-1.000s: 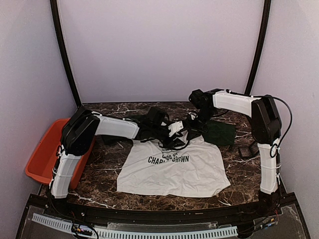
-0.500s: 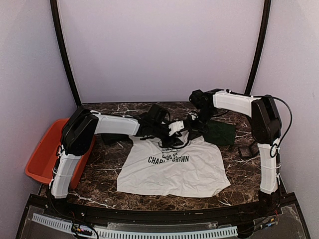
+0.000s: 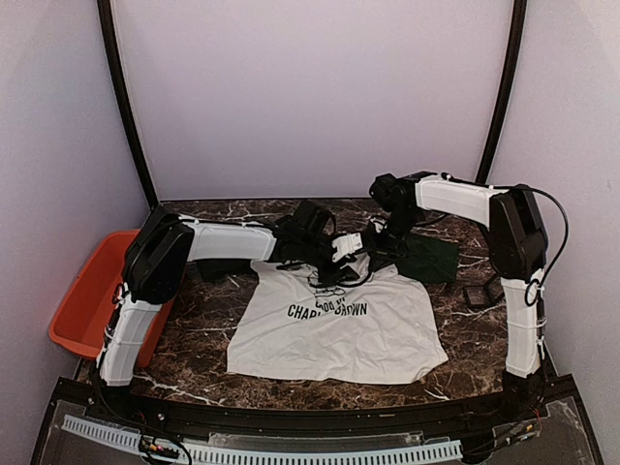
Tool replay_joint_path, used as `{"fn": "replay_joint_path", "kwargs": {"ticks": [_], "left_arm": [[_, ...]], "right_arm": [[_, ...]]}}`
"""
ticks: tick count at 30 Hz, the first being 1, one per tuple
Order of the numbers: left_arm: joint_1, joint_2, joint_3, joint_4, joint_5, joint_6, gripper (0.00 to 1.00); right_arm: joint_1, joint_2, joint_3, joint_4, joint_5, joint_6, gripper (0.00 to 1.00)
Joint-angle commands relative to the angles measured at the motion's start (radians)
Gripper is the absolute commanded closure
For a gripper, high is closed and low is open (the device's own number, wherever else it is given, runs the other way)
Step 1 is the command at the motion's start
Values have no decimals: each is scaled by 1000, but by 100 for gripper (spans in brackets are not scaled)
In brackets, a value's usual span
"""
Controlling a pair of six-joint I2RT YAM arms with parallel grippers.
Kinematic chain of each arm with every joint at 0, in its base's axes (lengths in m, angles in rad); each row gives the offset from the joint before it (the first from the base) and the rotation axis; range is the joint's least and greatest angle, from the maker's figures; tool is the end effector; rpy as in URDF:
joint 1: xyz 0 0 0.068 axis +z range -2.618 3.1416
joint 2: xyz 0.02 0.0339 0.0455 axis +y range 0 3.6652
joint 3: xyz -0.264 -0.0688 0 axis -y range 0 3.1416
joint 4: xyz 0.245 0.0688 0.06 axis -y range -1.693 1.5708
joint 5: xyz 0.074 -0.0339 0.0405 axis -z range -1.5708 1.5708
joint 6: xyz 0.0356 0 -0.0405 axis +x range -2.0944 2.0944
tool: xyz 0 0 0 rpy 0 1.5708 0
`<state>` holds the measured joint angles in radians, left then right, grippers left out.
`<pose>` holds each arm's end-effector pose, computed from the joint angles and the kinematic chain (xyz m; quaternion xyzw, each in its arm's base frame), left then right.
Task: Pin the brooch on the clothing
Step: Cross the brooch on the flattened clothing.
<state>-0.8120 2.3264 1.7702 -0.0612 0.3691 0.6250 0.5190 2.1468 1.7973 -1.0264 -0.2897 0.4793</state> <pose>0.3541 -0.3921 0.1652 0.6383 0.6021 -0.2044 0.4339 0.3731 0.2248 0.2013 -0.0336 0.9844 0.1722 0.0158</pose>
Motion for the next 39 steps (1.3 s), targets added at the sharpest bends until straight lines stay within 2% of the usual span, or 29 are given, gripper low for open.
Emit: {"fn": "replay_joint_path", "kwargs": {"ticks": [1,13,21,29,37,39], "left_arm": [[-30,60,4,-125,-85,21,51],[-32,59,20,-201,-42,70,55],[-40,66,38,-272,-66,118,53],[-51,77,13,-201,-135,78,51],[-47,24,-56,-126,-119,9,54],[-35,6,-72,-103,-78,-39,53]], "right_arm": [[22,-24,49,12,-67,10,100],[35,-4,74,19,-84,17,100],[39,6,103,8,-85,20,100],[39,4,101,8,-89,21,100],[40,0,97,8,-96,19,100],[39,0,98,9,-98,20,100]]}}
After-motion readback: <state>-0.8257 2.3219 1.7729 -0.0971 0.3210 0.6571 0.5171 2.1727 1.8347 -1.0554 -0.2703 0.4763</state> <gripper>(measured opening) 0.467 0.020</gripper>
